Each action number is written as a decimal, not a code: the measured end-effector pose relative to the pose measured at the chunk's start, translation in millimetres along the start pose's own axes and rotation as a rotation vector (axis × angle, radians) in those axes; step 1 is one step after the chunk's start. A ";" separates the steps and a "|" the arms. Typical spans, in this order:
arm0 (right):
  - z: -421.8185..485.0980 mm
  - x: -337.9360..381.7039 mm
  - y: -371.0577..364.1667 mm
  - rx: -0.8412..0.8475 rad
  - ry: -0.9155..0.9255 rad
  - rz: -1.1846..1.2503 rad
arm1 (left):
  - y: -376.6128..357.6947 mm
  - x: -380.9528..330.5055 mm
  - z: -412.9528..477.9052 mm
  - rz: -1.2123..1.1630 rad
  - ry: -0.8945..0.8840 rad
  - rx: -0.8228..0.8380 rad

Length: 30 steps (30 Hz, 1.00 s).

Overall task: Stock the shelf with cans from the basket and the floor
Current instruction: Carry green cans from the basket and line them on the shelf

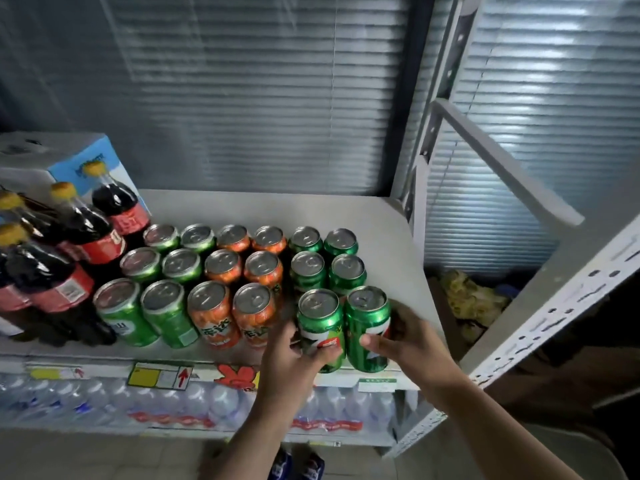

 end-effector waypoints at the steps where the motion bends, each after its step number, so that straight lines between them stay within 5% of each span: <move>1: 2.1 -2.3 -0.2 -0.002 0.009 0.010 | -1.1 1.8 2.6 0.003 -0.017 -0.016; 18: 12.3 -44.0 1.1 0.002 0.186 0.080 | -8.0 34.5 16.4 -0.024 -0.254 -0.149; 30: 7.4 -57.8 -9.1 -0.082 0.216 0.050 | -5.3 42.3 -11.4 0.137 -0.350 -0.621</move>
Point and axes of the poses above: each hand's wrist, its own z-axis towards the middle knuckle, its own y-axis out of the back of the hand, x = y × z, the point moved 7 cm from there along z, towards the middle knuckle, and after that the axes turned 1 degree about y, right-handed, at the moved point
